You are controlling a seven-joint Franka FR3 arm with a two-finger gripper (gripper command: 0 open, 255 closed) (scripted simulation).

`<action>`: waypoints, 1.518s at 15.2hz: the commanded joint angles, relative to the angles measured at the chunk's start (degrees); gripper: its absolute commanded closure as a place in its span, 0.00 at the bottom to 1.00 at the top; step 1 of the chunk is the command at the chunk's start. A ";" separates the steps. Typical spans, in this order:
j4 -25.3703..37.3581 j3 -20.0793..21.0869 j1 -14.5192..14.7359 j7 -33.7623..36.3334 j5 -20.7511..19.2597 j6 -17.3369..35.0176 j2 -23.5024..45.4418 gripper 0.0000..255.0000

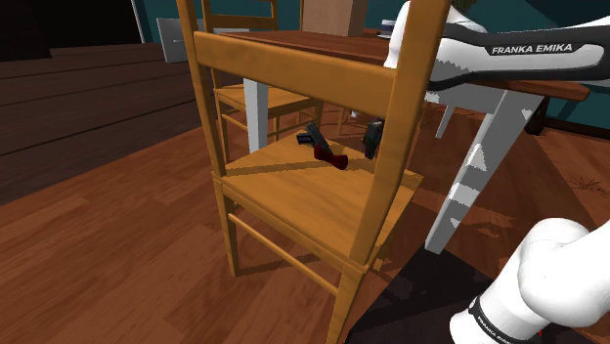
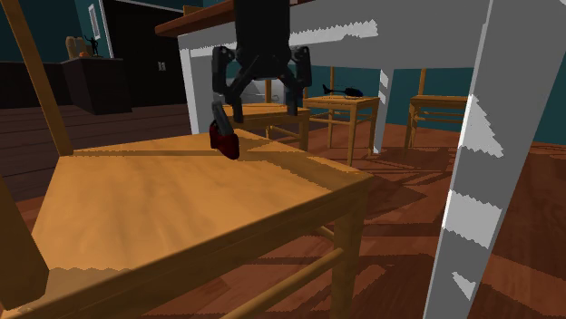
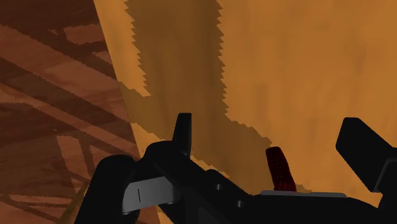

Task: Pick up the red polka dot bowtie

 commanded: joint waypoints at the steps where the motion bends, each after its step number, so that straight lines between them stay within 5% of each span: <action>1: 3.68 0.32 0.55 -0.68 0.38 0.92 4.90 0.00; 9: 20.07 1.36 2.12 -4.14 1.27 1.90 23.57 0.00; 19: 14.97 1.40 2.13 -4.06 1.22 7.66 24.24 0.00; 20: 14.99 1.42 2.15 -4.02 1.22 7.68 24.28 1.00; 23: 15.42 1.43 2.16 -4.01 1.21 7.40 24.44 1.00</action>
